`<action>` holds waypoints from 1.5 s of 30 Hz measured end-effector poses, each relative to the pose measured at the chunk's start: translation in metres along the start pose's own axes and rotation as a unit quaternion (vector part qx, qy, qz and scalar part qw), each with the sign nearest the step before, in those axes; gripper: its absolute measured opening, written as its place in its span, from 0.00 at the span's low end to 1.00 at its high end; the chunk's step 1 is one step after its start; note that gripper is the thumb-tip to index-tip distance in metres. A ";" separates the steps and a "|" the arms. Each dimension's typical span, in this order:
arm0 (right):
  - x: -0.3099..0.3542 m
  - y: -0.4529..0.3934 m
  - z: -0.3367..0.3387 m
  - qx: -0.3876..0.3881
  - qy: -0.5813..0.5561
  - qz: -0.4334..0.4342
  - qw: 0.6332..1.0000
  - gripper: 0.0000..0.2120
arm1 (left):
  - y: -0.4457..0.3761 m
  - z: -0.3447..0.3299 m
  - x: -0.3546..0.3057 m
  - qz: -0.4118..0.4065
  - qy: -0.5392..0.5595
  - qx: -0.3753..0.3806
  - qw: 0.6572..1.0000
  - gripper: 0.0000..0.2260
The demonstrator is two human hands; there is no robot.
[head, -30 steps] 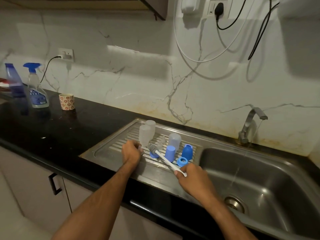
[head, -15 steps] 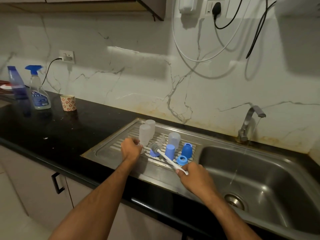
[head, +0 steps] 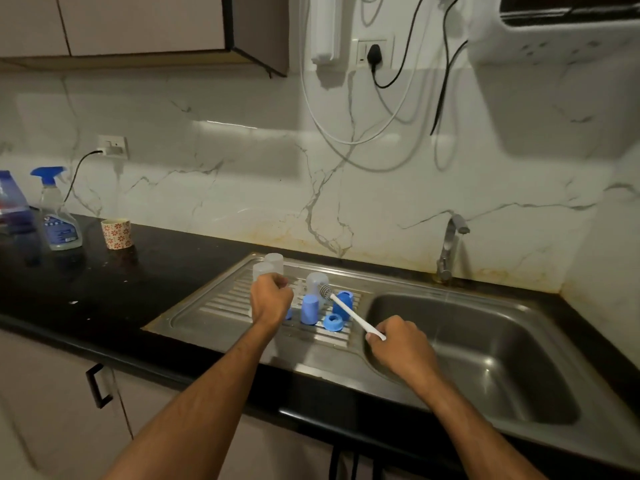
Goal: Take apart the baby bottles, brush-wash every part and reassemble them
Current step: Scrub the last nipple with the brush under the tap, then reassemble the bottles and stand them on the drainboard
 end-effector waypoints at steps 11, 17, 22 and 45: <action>-0.077 0.019 0.064 -0.066 -0.006 -0.067 0.996 0.05 | 0.052 -0.077 -0.077 -0.071 0.030 0.063 0.995 0.08; -0.135 0.030 0.103 -0.106 -0.003 -0.125 0.986 0.03 | 0.085 -0.134 -0.115 -0.099 0.022 0.121 0.988 0.08; -0.191 0.036 0.135 -0.136 0.022 -0.178 0.974 0.08 | 0.113 -0.184 -0.146 -0.152 0.004 0.172 0.973 0.07; -0.381 -0.014 0.144 -0.167 0.180 -0.286 0.926 0.11 | 0.156 -0.360 -0.172 -0.168 -0.038 0.263 0.949 0.09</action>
Point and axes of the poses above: each hand's wrist, its own y-axis away from the middle knuckle, its own z-axis out of the back of the hand, x = y × z, the point moved 2 cm from there along -y, towards the middle knuckle, and after that the axes turned 4 degrees about x, right-handed, at the moved point
